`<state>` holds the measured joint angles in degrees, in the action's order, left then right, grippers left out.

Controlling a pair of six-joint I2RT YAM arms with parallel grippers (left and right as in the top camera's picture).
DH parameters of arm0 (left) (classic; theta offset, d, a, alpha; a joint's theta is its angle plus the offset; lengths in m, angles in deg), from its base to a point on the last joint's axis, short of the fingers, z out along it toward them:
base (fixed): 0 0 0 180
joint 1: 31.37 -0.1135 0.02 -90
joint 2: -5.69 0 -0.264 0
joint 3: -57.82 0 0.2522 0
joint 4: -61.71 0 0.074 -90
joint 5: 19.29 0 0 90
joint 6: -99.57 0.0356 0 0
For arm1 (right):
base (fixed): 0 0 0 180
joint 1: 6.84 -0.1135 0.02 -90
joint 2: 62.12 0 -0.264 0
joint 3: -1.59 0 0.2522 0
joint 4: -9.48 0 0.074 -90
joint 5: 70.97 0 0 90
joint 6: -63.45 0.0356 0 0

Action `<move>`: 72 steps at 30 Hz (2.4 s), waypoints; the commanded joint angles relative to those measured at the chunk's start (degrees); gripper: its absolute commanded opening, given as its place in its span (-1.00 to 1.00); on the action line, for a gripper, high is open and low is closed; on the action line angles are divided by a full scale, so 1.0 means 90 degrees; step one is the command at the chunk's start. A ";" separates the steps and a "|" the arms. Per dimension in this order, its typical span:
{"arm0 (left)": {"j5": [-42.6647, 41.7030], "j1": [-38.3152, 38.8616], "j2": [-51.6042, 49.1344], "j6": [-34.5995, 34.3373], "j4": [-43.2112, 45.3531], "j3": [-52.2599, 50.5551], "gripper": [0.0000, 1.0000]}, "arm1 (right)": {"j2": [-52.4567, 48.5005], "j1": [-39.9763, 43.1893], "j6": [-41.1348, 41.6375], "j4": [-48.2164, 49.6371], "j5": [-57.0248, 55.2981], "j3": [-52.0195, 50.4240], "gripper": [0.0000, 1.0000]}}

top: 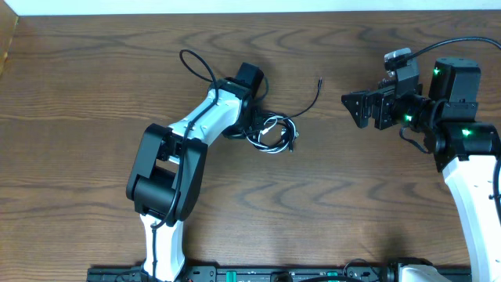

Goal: Untangle cables

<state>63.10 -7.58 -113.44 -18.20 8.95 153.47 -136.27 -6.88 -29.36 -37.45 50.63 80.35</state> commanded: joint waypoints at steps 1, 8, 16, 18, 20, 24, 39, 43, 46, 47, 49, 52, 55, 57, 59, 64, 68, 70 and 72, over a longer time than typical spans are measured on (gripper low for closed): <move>-0.0104 0.0032 0.0350 0.0799 0.0061 0.0197 -0.85 | -0.0015 -0.0051 -0.0100 0.0022 0.0100 0.0097 0.96; -0.0143 0.0046 0.1899 0.0918 0.0423 0.0287 -0.85 | -0.0015 -0.0097 -0.0049 0.0117 0.0104 0.0097 0.95; -0.1139 0.0051 0.3152 0.0947 0.0636 0.0287 -0.85 | -0.0015 -0.0435 -0.0039 0.0461 0.0109 0.0097 0.98; -0.1328 0.0051 0.3264 0.0967 0.0631 0.0287 -0.85 | -0.0015 -0.0561 0.0070 0.0585 0.0107 0.0097 0.98; -0.1562 0.0051 0.3298 0.0967 0.0631 0.0287 -0.85 | -0.0019 -0.0702 0.0219 0.0736 0.0107 0.0097 0.98; -0.1855 0.0051 0.3296 0.0964 0.0629 0.0287 -0.85 | -0.0143 -0.0925 0.0619 0.1039 0.0104 0.0097 0.89; -0.2446 0.0044 0.3296 0.0962 0.0464 0.0284 -0.85 | -0.1207 -0.1037 0.1001 0.1860 0.0896 0.0097 0.15; -0.2710 0.0044 0.3296 0.0962 0.0464 0.0284 -0.85 | -0.1404 -0.1127 0.0986 0.2115 0.0964 0.0097 -0.14; -0.2965 0.0044 0.3296 0.0957 0.0464 0.0284 -0.85 | -0.1554 -0.1178 0.0542 0.2268 0.1457 0.0097 -0.04; -0.3048 0.0044 0.3296 0.0962 0.0464 0.0284 -0.85 | -0.1574 -0.1178 0.0316 0.2273 0.1676 0.0097 0.00; -0.3196 0.0044 0.3296 0.0962 0.0459 0.0284 -0.86 | -0.1627 -0.1175 -0.0180 0.2246 0.2018 0.0097 0.08; -0.3507 0.0044 0.3296 0.0959 0.0440 0.0287 -0.85 | -0.1707 -0.1171 -0.0724 0.2222 0.2183 0.0097 0.19; -0.3990 0.0044 0.3296 0.0957 0.0437 0.0284 -0.85 | -0.1821 -0.1168 -0.1132 0.2232 0.2200 0.0097 0.21; -0.4369 0.0041 0.3296 0.0935 0.0437 0.0287 -0.85 | -0.1919 -0.1168 -0.1326 0.2237 0.2302 0.0097 0.21; -0.4762 0.0036 0.3296 0.0913 0.0437 0.0287 -0.85 | -0.2040 -0.1166 -0.1472 0.2239 0.2448 0.0097 0.21; -0.5554 -0.0051 0.3296 0.0894 0.0437 0.0284 -0.85 | -0.2256 -0.1156 -0.1535 0.2310 0.2786 0.0097 0.20; -0.5826 -0.0216 0.3296 0.0831 0.0430 0.0284 -0.85 | -0.2278 -0.1156 -0.1625 0.2285 0.2914 0.0097 0.19; -0.5819 -0.0296 0.3296 0.0823 0.0384 0.0284 -0.85 | -0.2278 -0.1124 -0.1622 0.2232 0.2854 0.0097 0.16; -0.5695 -0.0355 0.3296 0.0872 0.0318 0.0284 -0.85 | -0.2278 -0.1059 -0.1513 0.2217 0.2761 0.0097 0.13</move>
<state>13.57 -9.92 -84.02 -11.14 12.18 155.41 -156.54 -17.10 -42.45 -17.25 74.51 80.35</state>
